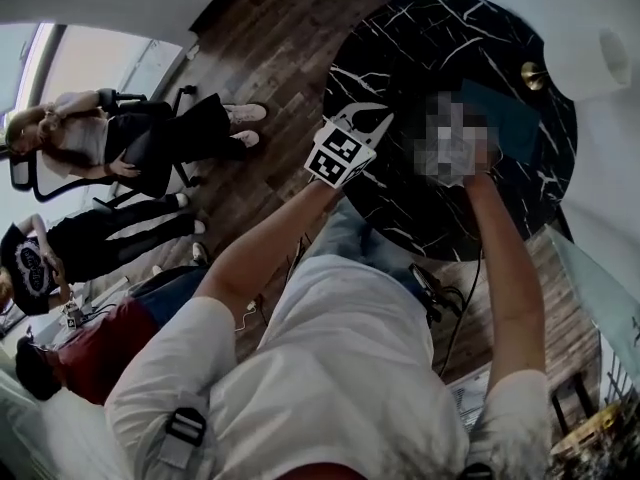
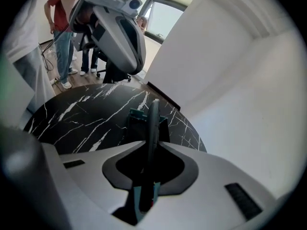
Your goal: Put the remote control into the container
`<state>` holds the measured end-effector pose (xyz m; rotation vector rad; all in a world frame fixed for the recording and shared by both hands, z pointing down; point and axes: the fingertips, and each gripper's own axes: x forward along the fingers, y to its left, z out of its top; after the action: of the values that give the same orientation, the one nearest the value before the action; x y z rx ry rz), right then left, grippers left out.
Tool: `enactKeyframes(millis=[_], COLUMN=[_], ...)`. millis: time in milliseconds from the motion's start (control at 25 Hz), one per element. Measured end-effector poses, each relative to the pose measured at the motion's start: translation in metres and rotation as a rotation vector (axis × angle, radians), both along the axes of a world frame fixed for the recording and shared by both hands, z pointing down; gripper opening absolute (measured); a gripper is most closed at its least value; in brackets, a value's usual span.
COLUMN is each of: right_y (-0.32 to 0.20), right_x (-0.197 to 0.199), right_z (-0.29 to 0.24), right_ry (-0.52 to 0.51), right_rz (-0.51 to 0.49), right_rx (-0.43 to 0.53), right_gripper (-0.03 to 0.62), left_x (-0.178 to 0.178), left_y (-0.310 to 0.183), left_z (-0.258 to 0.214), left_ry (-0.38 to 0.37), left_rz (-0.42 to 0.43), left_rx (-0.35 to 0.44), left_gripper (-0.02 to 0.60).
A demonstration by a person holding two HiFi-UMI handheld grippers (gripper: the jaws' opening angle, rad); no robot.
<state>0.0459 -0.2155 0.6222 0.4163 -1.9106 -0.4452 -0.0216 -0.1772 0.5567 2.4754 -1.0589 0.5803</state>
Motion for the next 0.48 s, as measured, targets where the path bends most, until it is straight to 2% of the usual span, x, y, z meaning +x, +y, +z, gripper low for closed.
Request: enactKeyframes(millis=[480], right_y=[-0.038], right_x=[-0.019], right_z=[0.066], right_ry=[0.153], right_rz=[-0.096], right_rx=[0.027], right_gripper=[0.071], left_x=[-0.005], left_y=[-0.044], left_z=[0.064], left_ry=[-0.039], left_rz=[0.011], left_rx=[-0.073], left_gripper=[0.006])
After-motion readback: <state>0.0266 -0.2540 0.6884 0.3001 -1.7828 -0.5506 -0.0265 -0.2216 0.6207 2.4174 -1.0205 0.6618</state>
